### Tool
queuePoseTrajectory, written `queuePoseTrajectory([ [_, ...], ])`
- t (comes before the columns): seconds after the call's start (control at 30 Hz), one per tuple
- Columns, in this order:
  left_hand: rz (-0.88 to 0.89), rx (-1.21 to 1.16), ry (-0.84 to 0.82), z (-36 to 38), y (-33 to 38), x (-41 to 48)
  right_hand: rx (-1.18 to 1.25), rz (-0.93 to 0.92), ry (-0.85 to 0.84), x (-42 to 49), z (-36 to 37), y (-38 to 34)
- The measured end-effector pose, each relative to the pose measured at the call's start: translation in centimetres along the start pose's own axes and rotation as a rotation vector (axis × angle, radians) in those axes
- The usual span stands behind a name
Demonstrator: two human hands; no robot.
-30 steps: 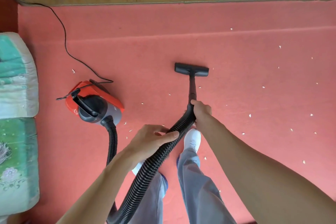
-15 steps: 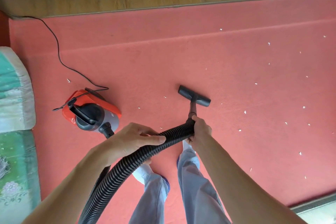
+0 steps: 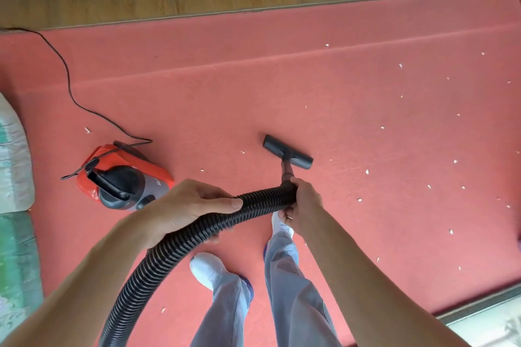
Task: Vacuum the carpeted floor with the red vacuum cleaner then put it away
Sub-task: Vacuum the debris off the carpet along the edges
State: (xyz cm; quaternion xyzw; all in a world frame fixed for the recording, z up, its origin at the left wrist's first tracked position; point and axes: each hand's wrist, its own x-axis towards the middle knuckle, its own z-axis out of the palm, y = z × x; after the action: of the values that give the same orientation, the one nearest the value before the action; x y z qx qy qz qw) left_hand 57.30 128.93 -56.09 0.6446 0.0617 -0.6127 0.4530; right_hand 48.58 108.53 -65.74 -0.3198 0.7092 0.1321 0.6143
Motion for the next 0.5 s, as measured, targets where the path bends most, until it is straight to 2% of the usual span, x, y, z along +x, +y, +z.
queuePoseTrajectory([
  [0.23, 0.02, 0.092, 0.058, 2.9, 2.1, 2.8, -0.017, -0.068, -0.063, 2.4, 0.9, -4.6],
  [0.4, 0.095, 0.015, 0.152, 6.8, 3.6, 6.6, -0.07, -0.187, -0.086, 5.9, 1.3, -9.8],
  [0.5, 0.11, -0.016, 0.168, 7.2, 4.9, 7.6, -0.046, -0.178, -0.119, 5.8, 1.1, -11.8],
])
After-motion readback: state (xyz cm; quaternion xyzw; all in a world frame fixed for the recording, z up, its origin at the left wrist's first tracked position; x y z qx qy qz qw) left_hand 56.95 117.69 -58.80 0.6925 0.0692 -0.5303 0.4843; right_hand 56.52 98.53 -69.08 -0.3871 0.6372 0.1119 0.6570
